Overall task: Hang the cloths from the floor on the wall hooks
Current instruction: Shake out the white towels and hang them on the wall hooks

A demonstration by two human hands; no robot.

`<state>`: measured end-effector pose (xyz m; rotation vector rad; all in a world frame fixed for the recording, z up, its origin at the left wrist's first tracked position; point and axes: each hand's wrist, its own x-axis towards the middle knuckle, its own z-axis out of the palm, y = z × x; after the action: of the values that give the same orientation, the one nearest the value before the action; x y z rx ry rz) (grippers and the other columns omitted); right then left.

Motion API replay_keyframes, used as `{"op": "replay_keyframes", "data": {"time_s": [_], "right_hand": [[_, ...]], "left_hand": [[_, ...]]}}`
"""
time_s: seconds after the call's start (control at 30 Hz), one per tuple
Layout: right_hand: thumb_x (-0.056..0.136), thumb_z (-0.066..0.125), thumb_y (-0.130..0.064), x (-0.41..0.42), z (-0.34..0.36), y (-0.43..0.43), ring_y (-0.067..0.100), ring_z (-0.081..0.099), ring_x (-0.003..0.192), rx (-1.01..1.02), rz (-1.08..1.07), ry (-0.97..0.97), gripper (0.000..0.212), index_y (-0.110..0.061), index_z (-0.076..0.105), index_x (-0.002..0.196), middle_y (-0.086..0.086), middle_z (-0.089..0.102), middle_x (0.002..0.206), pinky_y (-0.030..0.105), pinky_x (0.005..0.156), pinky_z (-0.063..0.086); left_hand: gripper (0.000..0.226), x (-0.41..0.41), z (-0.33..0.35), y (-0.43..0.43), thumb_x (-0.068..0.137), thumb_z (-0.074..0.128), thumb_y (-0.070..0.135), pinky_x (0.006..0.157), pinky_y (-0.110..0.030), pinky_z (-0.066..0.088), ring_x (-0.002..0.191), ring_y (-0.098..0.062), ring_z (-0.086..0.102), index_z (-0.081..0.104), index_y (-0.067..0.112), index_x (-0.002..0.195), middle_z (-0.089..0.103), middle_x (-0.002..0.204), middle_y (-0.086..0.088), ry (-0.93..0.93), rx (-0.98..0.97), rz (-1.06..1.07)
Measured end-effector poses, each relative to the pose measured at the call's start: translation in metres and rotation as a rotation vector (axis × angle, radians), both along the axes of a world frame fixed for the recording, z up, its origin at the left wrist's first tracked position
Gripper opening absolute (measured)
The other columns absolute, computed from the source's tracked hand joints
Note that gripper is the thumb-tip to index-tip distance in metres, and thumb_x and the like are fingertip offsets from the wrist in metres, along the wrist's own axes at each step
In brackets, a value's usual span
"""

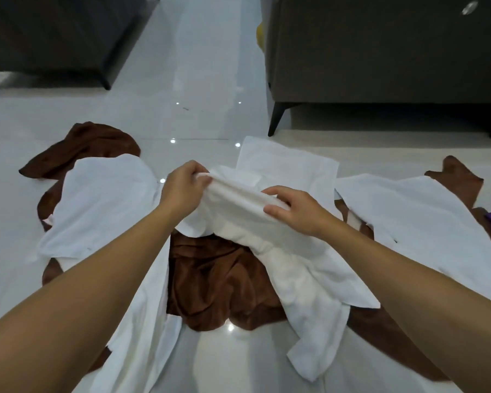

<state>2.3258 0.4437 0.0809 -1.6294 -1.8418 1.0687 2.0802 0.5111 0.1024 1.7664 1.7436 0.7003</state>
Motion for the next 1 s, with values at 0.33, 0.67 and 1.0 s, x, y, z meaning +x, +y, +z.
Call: {"op": "replay_keyframes", "data": {"time_s": [0.33,0.67,1.0], "right_hand": [[0.097,0.058,-0.027,-0.005,-0.002,0.016,-0.018,0.054,0.095,0.133,-0.142,0.179,0.011,-0.031,0.064,0.106,-0.028,0.061,0.103,0.000,0.081,0.036],[0.104,0.041,-0.024,-0.026,0.004,0.010,-0.013,0.055,0.100,0.196,-0.151,0.293,0.025,-0.028,0.065,0.109,-0.023,0.063,0.107,0.004,0.086,0.039],[0.100,0.035,-0.047,-0.040,0.007,-0.010,0.005,0.062,0.071,0.087,-0.161,0.336,0.042,-0.043,0.028,0.142,-0.008,0.068,0.097,0.016,0.065,0.046]], "left_hand": [[0.046,0.016,-0.030,-0.018,0.092,0.054,0.051,0.091,-0.039,0.038,0.122,-0.030,0.038,0.053,0.015,0.121,0.044,0.127,-0.011,0.208,-0.002,0.140],[0.030,0.074,-0.001,-0.047,0.101,0.033,0.049,0.065,-0.037,0.061,0.072,-0.027,0.072,0.045,0.027,0.117,0.070,0.085,-0.017,-0.657,-0.569,0.140],[0.007,0.064,0.004,-0.023,0.095,0.060,0.019,0.076,-0.035,0.054,0.095,-0.017,0.063,0.061,0.020,0.102,0.063,0.104,-0.002,-1.097,-0.437,0.245]]}}
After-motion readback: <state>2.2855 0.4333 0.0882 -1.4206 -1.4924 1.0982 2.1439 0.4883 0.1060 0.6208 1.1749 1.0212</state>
